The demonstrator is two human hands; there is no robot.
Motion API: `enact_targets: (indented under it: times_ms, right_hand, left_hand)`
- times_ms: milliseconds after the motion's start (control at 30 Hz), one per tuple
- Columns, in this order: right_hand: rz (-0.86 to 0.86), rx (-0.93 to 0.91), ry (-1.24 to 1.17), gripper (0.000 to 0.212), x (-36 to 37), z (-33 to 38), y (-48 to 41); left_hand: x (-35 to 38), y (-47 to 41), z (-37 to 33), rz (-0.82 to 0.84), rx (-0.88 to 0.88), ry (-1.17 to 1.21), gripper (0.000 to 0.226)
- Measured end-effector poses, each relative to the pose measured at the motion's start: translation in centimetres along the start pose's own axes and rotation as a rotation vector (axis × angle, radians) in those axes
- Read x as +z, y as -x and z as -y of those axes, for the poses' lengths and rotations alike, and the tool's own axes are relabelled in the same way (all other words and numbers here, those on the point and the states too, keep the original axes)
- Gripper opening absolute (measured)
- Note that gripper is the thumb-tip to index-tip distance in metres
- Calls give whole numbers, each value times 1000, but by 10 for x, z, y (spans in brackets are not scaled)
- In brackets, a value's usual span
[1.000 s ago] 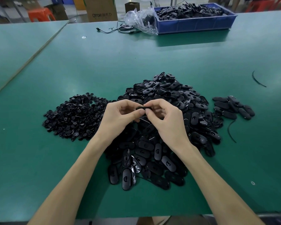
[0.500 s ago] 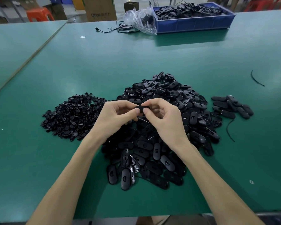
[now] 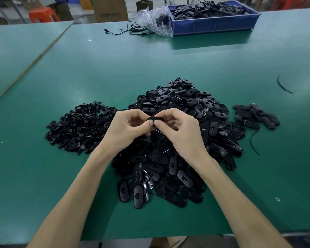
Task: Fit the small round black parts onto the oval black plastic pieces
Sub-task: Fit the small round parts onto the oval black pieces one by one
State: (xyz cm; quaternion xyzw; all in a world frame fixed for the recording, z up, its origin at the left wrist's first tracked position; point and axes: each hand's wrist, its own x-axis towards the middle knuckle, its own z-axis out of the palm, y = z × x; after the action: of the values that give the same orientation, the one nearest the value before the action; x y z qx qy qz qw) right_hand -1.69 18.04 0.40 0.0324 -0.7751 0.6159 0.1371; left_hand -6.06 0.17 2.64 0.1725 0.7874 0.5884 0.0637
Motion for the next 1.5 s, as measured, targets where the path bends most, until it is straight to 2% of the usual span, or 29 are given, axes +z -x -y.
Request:
enact_targets:
  times_ms: [267, 533, 1233, 1367, 1500]
  right_hand:
    - [-16, -13, 47, 10, 2, -1, 1]
    - [-49, 1, 51, 13, 6, 0, 1]
    - [-98, 8, 70, 12, 12, 11, 7]
    - [-117, -13, 177, 15, 11, 7, 4]
    - [-139, -89, 294, 18, 8, 4, 4]
  left_hand:
    - [3, 2, 4, -8, 24, -35, 17]
    - [11, 3, 1, -74, 40, -64, 8]
    - [22, 5, -2, -170, 95, -112, 8]
    - [21, 5, -5, -152, 94, -39, 11]
    - [25, 4, -7, -160, 144, -81, 11]
